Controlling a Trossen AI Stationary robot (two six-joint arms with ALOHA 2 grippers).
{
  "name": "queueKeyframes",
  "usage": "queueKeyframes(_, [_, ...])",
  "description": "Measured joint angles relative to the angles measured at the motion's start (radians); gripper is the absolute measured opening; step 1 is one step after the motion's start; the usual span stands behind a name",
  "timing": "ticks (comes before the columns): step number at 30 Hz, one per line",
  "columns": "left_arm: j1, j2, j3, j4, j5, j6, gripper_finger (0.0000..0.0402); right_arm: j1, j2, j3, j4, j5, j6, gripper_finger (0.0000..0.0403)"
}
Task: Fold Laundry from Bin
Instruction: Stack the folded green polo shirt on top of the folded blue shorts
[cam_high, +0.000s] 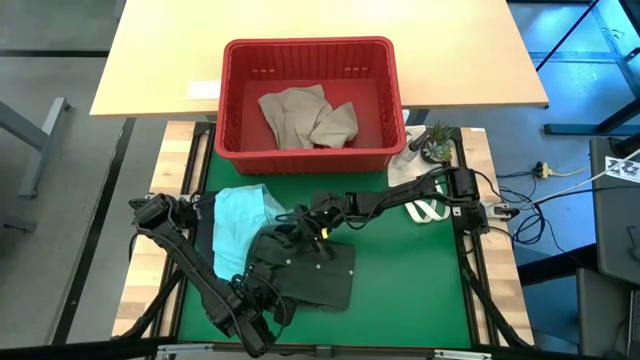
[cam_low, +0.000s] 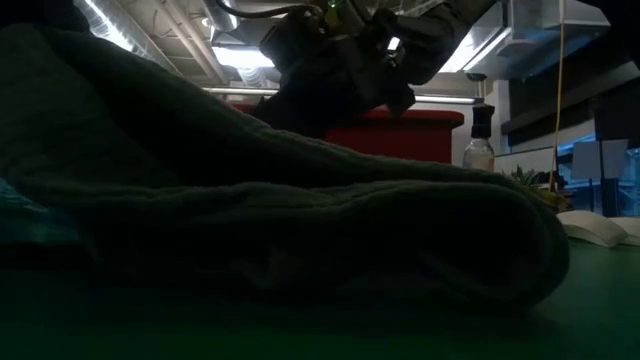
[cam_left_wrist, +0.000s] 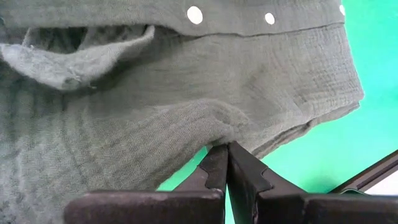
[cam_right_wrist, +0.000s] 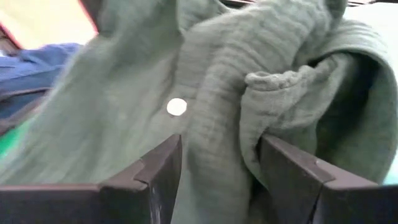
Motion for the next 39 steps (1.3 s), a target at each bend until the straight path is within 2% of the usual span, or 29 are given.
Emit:
queueKeyframes(5, [0.0,0.0,0.0,0.0,-0.002,0.0,0.0,0.015,0.0,0.0,0.004,0.124,-0.001,0.0209])
queueKeyframes(11, [0.001,0.0,0.0,0.0,-0.002,0.0,0.0,0.021,0.0,0.0,-0.007,0.133,0.0,0.0208])
queueKeyframes(15, [0.002,0.0,0.0,0.001,0.0,0.0,0.0003,0.021,0.006,0.0,0.0,0.133,0.0,0.0175])
queueKeyframes(18, [0.006,0.0,0.0,0.008,0.045,0.0,0.0027,0.021,0.021,0.0,0.015,0.133,0.001,0.0123])
queueKeyframes(23, [0.016,0.0,0.0,0.008,0.136,0.008,0.0096,0.021,0.024,0.0,0.029,0.133,0.002,0.0017])
queueKeyframes(26, [0.026,0.0,0.0,0.016,0.201,0.005,0.0138,0.02,0.024,0.0,0.03,0.133,0.005,0.0017])
queueKeyframes(29, [0.037,0.0,0.0,0.033,0.323,-0.032,0.0173,0.02,0.024,0.0,0.025,0.133,0.006,0.0024])
queueKeyframes(32, [0.045,0.0,0.0,0.061,0.424,-0.072,0.0197,0.02,0.024,0.0,0.012,0.133,0.007,0.0009])
queueKeyframes(34, [0.045,0.0,0.0,0.063,0.43,-0.108,0.0207,0.02,0.024,0.0,0.014,0.133,0.007,0.0006])
queueKeyframes(39, [0.038,0.007,-0.014,0.051,0.333,-0.196,0.0217,0.02,0.024,0.0,0.016,0.131,0.007,0.0011])
